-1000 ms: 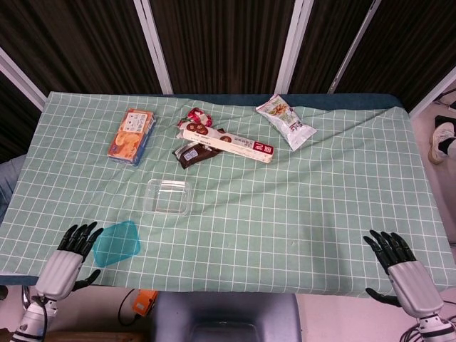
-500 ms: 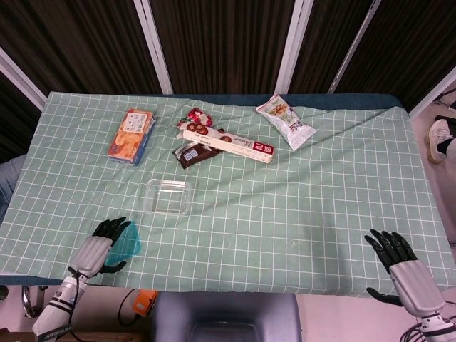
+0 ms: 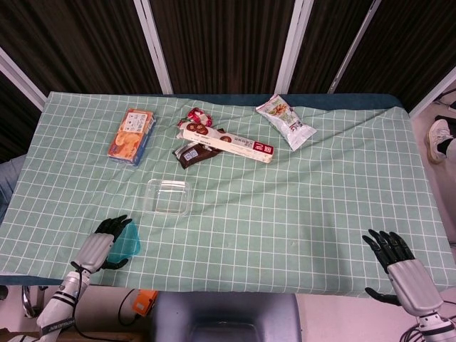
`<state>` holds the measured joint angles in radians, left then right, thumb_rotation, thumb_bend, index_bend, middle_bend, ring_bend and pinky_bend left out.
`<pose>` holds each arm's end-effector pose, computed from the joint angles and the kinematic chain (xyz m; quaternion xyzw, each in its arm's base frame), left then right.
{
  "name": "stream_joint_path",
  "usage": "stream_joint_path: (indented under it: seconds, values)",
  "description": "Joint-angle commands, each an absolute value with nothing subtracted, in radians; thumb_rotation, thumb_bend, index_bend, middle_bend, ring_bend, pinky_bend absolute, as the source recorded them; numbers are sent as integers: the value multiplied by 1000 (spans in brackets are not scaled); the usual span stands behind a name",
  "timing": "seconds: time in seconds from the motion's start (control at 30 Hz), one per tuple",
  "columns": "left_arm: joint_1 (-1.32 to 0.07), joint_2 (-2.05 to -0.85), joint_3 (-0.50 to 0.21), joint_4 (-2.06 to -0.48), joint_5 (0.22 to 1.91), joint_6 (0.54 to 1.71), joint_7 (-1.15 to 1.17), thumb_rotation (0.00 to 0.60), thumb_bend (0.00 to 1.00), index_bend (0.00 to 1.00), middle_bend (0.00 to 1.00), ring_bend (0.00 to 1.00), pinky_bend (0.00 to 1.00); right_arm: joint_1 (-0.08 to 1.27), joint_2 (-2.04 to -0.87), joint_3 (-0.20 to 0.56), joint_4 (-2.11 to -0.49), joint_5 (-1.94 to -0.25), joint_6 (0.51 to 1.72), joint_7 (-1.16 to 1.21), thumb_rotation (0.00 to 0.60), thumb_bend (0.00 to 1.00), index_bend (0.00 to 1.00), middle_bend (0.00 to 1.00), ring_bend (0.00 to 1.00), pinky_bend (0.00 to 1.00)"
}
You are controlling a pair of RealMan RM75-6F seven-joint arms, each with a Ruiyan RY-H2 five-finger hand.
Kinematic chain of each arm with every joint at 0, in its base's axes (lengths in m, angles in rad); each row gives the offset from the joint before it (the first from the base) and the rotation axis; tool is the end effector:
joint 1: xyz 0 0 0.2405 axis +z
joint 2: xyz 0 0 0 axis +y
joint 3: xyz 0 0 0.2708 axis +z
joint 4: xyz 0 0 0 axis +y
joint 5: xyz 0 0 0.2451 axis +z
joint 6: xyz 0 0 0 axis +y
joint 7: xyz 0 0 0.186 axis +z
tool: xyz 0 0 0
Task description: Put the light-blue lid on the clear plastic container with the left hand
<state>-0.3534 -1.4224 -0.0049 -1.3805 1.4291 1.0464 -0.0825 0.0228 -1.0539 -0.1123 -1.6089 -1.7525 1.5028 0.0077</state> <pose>-0.3210 0.2900 -0.0301 -0.6865 -0.4924 -0.3278 0.4228 -0.3301 -0.1602 0.1137 0.6881 -0.3820 0.3516 0.5070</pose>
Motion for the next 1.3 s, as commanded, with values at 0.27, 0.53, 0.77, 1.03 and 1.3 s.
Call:
stream_joint_path:
  seconds: [0.27,0.53,0.77,1.03,1.3]
  values:
    - [-364,-1443,-8,-1356,1397,1024,-82,600,204,0,0,0,12,22,-1053,-113,-1608,-1755,1506,12,600,185,11,155,0,0]
    - [-367,-1453,-7,-1338,1377,1010,-78,600,202,0,0,0,13,22,-1053,-113,-1607,-1756,1507,13,600,185,11,155,0,0]
    - [-370,-1455,-9,-1326,1357,996,-78,600,201,0,0,0,17,23,-1053,-113,-1608,-1754,1504,9,600,185,11,155,0,0]
    - [-376,-1445,-3,-1329,1336,969,-56,600,201,0,0,0,94,22,-1054,-113,-1609,-1754,1503,6,600,185,11,155,0,0]
    - [-375,-1439,-4,-1337,1312,962,-33,600,216,0,110,244,313,22,-1055,-113,-1609,-1755,1504,4,600,184,11,155,0,0]
